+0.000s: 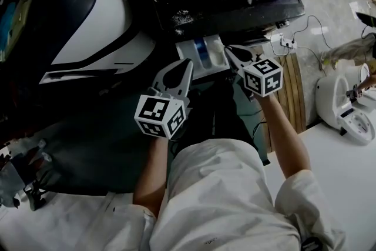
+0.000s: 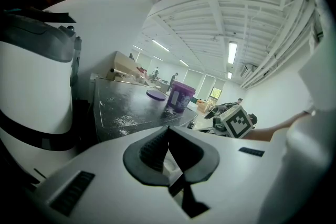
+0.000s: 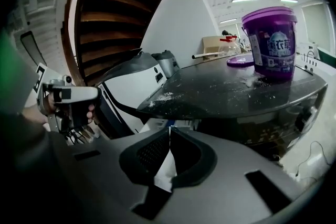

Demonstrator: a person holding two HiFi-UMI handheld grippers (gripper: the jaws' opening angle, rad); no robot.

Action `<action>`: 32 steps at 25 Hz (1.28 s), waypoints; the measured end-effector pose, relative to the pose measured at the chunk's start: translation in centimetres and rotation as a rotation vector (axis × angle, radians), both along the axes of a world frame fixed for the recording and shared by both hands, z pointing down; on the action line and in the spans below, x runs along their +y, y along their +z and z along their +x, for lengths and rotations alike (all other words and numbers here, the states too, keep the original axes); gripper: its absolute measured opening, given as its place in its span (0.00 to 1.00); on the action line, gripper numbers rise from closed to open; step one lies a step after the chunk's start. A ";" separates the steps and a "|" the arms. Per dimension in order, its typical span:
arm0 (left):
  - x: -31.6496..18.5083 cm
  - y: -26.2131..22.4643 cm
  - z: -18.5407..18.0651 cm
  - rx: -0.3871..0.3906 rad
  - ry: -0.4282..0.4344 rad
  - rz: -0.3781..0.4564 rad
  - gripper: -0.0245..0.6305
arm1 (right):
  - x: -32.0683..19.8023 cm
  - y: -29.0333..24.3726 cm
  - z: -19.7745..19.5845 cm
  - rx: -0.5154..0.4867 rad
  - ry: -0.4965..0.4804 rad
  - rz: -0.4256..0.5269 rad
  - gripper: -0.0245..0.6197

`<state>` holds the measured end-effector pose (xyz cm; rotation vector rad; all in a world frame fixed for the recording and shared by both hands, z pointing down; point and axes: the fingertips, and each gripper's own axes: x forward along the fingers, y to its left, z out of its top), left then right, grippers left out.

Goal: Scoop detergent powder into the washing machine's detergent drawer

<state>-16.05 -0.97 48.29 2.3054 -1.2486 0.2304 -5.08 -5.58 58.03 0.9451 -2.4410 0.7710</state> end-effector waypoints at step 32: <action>0.4 0.3 -0.3 -0.006 -0.007 -0.001 0.07 | 2.0 -0.4 -2.5 0.428 -0.230 0.381 0.05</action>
